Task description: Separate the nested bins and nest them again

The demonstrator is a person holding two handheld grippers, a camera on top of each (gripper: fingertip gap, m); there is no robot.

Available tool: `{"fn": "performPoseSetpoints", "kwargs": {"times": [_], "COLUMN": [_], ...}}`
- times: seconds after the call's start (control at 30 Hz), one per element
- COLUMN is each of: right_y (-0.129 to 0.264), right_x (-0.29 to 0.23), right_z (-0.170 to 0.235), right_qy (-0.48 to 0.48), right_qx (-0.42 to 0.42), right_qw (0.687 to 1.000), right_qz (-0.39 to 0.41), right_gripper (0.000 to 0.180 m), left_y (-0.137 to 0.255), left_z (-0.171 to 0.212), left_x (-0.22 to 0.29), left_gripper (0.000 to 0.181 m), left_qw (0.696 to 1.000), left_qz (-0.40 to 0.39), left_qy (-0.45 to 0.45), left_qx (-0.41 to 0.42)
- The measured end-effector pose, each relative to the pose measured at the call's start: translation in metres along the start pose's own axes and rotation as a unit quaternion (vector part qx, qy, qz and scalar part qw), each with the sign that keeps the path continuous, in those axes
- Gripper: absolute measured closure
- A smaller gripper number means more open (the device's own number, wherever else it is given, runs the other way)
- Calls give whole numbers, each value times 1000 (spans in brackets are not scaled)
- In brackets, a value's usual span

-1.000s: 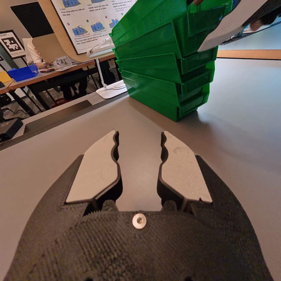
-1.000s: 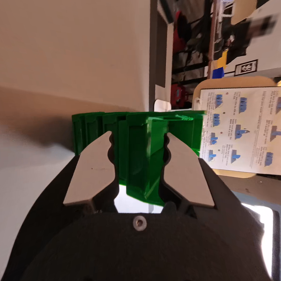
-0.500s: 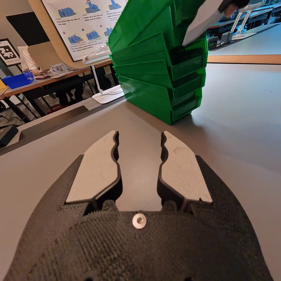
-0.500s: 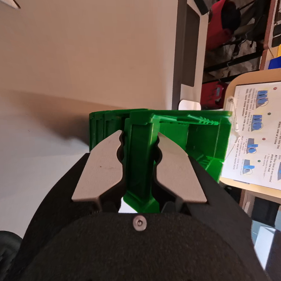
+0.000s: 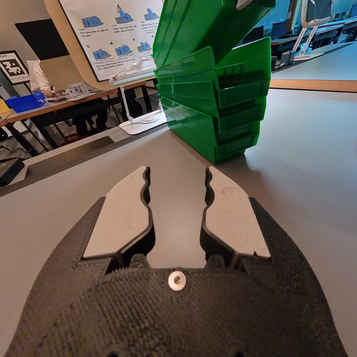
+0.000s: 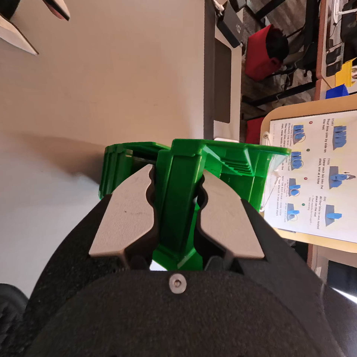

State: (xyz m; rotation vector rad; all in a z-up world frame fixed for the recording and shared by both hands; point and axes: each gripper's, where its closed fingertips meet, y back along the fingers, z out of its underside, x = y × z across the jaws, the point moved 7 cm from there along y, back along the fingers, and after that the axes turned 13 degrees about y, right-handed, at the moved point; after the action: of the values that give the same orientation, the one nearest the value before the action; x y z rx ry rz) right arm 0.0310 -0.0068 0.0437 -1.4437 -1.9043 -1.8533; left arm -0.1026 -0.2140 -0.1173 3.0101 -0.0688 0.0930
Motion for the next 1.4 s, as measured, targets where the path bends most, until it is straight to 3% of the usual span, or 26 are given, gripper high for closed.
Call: {"fn": "performPoseSetpoints", "kwargs": {"times": [0.2,0.37,0.67,1.03,1.4], "right_y": [5,33,67,-1,-58], "right_x": [20,21,-50,-155,-180], "right_z": [-8,-8,57,186,199], "right_qy": [69,96,74,25,33], "right_qx": [-27,-40,-90,-178,-141], "right_qw": [995,987,978,978,989], "right_qz": [70,122,173,106,37], "right_gripper": [143,146,150,151,151], "left_y": [-1,1,2,-4,-5], "left_z": [1,0,-1,3,4], "left_x": [0,0,1,0,-1], "left_gripper": [126,126,127,127,128], "left_qw": [1000,1000,1000,1000,1000], "left_qz": [-2,-2,-2,-10,-14], "left_qy": [-4,-4,-2,-8,-10], "left_qx": [-4,1,4,-10,-14]}}
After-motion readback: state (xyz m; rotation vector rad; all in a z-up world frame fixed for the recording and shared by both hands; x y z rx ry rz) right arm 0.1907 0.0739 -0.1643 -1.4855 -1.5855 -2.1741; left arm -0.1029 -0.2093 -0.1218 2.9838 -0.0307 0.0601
